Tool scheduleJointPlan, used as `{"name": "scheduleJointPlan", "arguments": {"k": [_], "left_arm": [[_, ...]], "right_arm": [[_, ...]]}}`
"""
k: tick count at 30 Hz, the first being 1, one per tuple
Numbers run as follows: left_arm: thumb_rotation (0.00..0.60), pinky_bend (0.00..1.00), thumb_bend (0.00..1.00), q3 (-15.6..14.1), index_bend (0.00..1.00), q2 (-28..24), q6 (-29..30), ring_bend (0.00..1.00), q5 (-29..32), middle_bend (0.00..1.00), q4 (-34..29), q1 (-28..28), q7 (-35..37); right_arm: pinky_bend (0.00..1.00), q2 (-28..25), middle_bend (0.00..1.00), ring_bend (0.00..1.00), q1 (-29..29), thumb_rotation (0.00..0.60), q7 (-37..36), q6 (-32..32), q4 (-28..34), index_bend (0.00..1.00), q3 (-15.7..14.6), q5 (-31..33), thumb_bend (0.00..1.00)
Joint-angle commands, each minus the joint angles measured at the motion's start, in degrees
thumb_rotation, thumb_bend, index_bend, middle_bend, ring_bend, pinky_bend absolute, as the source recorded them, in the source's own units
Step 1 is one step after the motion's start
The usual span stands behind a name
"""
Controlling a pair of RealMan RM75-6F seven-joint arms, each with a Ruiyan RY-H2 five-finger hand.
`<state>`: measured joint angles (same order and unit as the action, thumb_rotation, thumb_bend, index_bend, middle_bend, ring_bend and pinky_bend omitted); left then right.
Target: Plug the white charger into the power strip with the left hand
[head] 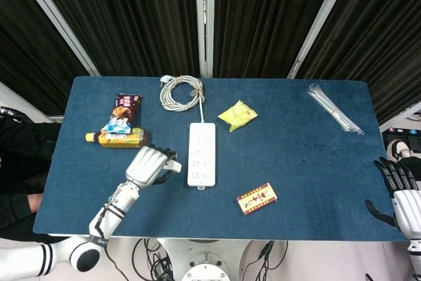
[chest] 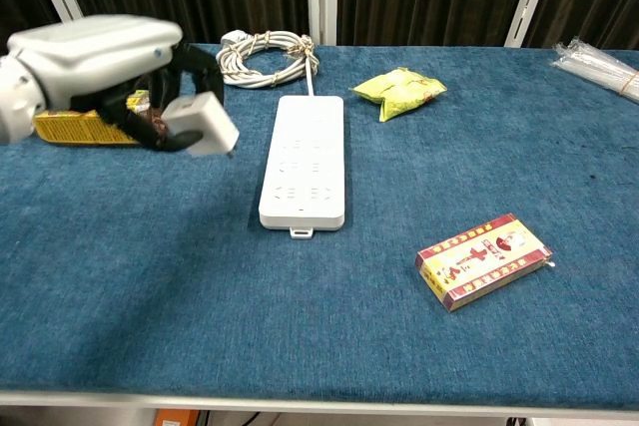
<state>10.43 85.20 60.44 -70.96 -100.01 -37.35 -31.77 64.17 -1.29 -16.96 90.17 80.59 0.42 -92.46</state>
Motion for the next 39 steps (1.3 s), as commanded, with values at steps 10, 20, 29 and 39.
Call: {"name": "scheduleJointPlan", "arguments": {"k": [10, 20, 29, 39], "left_arm": [[0.600, 0.68, 0.56, 8.64, 0.68, 8.76, -1.82, 0.67, 27.00, 0.75, 4.63, -16.65, -24.91], [0.600, 0.70, 0.57, 11.65, 0.69, 13.86, 0.09, 0.67, 38.79, 0.76, 12.58, -25.32, -28.66], [0.600, 0.71, 0.57, 10.95, 0.69, 16.73, 2.97, 0.67, 45.28, 0.76, 18.20, -28.74, -30.75], [0.600, 0.71, 0.57, 9.82, 0.69, 19.30, 3.35, 0.67, 45.29, 0.76, 21.78, -29.23, -27.62]], "right_arm": [[0.00, -0.06, 0.04, 0.00, 0.28, 0.600, -0.29, 0.01, -0.20, 0.00, 0.04, 0.52, 0.21], [0.00, -0.55, 0.04, 0.00, 0.36, 0.600, -0.23, -0.53, 0.17, 0.00, 0.27, 1.42, 0.20], [0.00, -0.73, 0.04, 0.00, 0.22, 0.600, -0.41, -1.43, 0.15, 0.00, 0.50, 2.24, 0.21], [0.00, -0.63, 0.04, 0.00, -0.18, 0.600, -0.55, -2.32, -0.04, 0.00, 0.65, 2.53, 0.21]]}}
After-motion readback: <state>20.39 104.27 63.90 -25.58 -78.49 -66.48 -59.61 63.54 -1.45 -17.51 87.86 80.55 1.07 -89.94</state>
